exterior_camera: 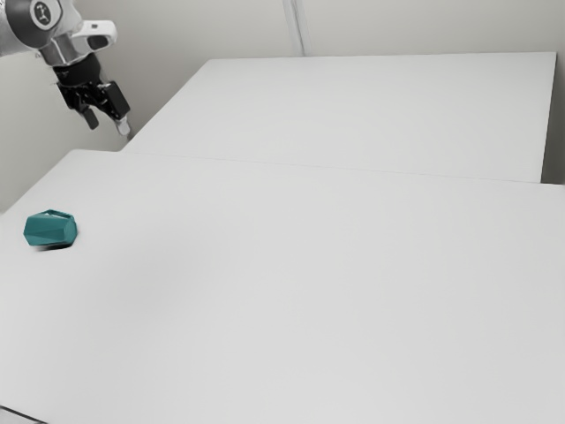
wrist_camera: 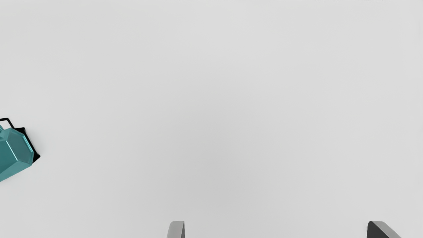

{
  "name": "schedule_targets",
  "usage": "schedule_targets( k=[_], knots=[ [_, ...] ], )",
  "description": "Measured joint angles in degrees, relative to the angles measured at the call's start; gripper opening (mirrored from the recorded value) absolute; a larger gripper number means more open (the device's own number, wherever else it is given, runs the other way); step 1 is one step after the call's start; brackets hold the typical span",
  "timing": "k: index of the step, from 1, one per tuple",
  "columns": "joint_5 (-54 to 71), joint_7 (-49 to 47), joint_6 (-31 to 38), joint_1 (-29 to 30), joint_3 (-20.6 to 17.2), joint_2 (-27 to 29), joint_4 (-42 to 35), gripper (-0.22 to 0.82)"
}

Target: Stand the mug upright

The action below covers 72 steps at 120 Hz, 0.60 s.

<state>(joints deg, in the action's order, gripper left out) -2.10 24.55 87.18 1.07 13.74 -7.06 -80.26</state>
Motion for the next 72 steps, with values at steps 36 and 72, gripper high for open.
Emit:
schedule_targets(
  k=[36,72],
  knots=[
    [0.1,-1.7,5.4,-1.0,1.0,5.3,-11.0,0.60],
    [-4.6,-3.4,18.8,13.7,4.0,18.1,-32.9,0.60]
  ],
)
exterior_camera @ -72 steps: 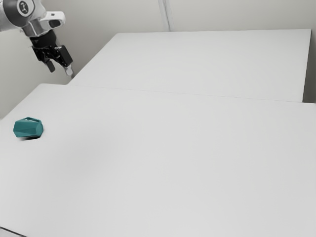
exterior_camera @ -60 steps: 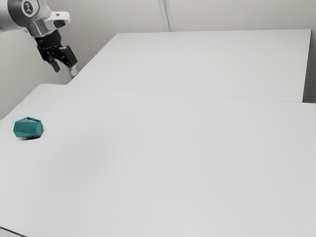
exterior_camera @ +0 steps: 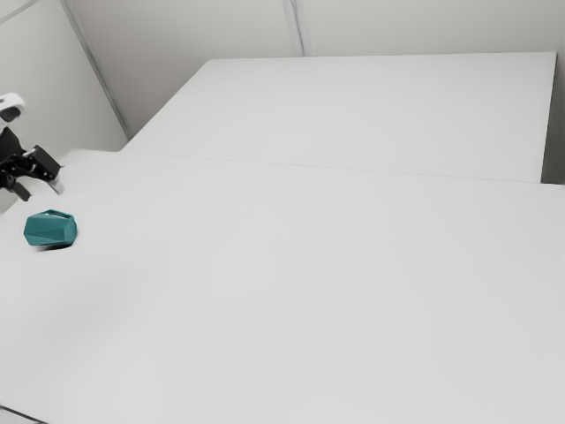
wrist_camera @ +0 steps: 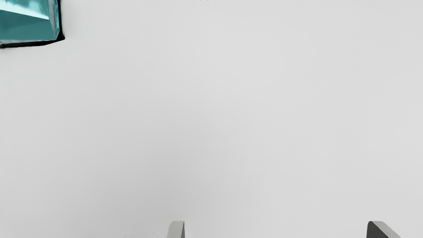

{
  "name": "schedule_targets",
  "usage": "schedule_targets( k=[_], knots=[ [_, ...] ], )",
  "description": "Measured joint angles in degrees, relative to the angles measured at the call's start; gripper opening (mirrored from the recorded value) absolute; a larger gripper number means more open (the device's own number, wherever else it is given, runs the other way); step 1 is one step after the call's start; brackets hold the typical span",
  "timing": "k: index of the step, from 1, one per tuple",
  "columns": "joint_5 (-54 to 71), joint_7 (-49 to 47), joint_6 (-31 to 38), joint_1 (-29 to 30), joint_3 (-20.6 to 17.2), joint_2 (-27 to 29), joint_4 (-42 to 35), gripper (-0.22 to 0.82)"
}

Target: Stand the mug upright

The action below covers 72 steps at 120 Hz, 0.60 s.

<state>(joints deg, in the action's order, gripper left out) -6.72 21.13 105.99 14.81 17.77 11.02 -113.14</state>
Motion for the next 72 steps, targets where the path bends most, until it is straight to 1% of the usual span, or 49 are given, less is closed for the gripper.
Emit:
schedule_targets(
  k=[8,19,23,28,35,40,53,64,67,72],
  knots=[
    [-2.7,1.1,2.6,5.3,-0.6,-0.5,-0.7,0.60],
    [-11.8,5.8,5.4,14.6,-2.8,-5.1,-0.8,0.60],
    [-15.4,8.4,6.1,18.3,-4.5,-6.5,-0.6,0.60],
    [-20.4,12.1,6.4,24.2,-8.0,-8.5,-0.1,0.60],
    [-26.3,17.7,5.6,31.6,-12.4,-11.5,1.1,0.60],
    [-29.1,21.9,4.7,35.4,-14.3,-13.8,2.2,0.60],
    [-33.7,32.8,1.0,42.7,-15.4,-22.2,8.3,0.60],
    [-35.5,41.4,-1.3,48.4,-16.0,-25.1,9.6,0.60],
    [-35.8,43.7,-1.7,50.3,-16.6,-25.8,9.8,0.60],
    [-36.1,47.3,-2.4,53.9,-19.0,-27.7,11.2,0.60]
  ],
)
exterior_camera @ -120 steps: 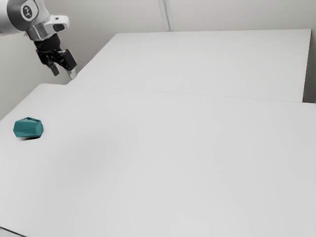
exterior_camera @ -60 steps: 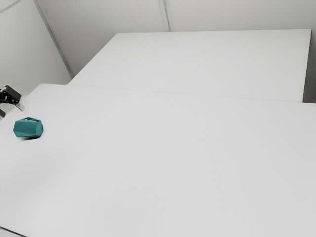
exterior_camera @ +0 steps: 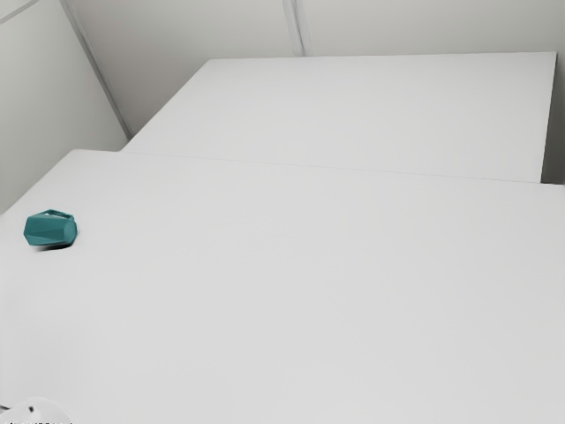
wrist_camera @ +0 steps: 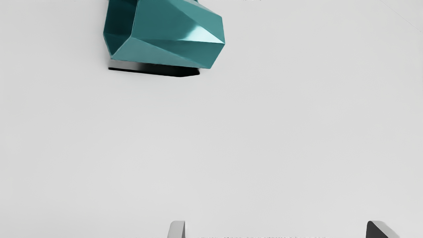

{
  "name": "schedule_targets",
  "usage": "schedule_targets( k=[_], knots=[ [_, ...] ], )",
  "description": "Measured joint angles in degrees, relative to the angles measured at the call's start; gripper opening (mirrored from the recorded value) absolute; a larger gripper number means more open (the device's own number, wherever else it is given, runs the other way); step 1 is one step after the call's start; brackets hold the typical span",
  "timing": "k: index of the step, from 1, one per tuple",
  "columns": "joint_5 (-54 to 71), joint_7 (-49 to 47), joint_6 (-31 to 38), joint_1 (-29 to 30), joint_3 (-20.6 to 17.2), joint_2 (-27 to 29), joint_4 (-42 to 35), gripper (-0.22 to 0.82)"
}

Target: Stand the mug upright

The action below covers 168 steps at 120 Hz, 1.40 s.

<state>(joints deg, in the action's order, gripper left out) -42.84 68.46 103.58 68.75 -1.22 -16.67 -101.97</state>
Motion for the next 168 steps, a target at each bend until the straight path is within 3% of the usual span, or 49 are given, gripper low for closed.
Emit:
schedule_targets(
  k=[11,43,83,94,122,168],
  knots=[
    [-0.3,7.2,-0.9,3.7,-3.1,-3.8,3.9,0.60],
    [-1.9,23.8,4.5,3.9,-5.0,-11.9,10.1,0.58],
    [-12.9,36.4,12.3,3.7,-7.4,-22.9,17.6,0.57],
    [-14.7,38.7,13.1,4.2,-9.6,-25.3,19.8,0.57],
    [-16.1,43.0,13.8,4.8,-13.1,-27.7,20.4,0.57],
    [-15.0,47.4,14.0,4.8,-14.1,-27.7,18.4,0.56]
  ],
)
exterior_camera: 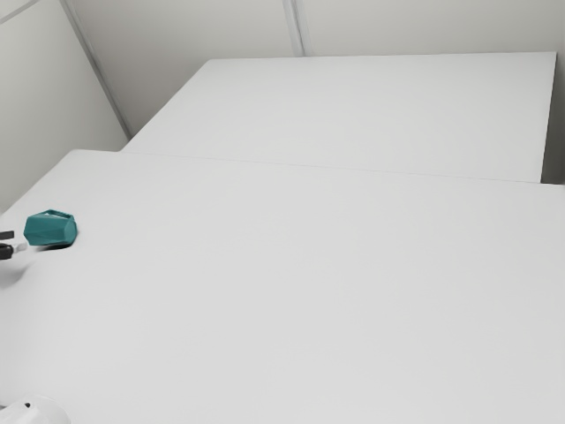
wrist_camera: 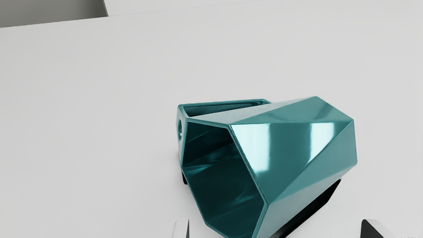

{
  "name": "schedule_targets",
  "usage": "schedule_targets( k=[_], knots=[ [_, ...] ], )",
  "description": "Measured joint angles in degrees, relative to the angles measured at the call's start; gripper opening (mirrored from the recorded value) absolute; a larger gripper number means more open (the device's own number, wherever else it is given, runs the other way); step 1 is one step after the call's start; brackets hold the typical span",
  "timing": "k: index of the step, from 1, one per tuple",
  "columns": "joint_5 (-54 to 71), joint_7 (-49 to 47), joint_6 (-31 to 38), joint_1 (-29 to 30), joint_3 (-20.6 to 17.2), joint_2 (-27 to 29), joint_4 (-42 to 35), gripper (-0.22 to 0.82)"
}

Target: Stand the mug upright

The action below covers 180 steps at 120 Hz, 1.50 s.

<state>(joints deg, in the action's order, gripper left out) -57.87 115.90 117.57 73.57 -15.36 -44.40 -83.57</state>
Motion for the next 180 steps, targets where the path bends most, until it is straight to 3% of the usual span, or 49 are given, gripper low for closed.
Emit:
schedule_targets(
  k=[99,166,180],
  knots=[
    [5.0,3.9,-2.7,0.5,-0.5,-0.8,0.8,0.55],
    [2.6,4.2,-2.0,-4.5,-0.2,-7.1,8.9,0.54],
    [2.5,4.2,-1.8,-5.1,-0.2,-7.0,8.9,0.43]
  ],
)
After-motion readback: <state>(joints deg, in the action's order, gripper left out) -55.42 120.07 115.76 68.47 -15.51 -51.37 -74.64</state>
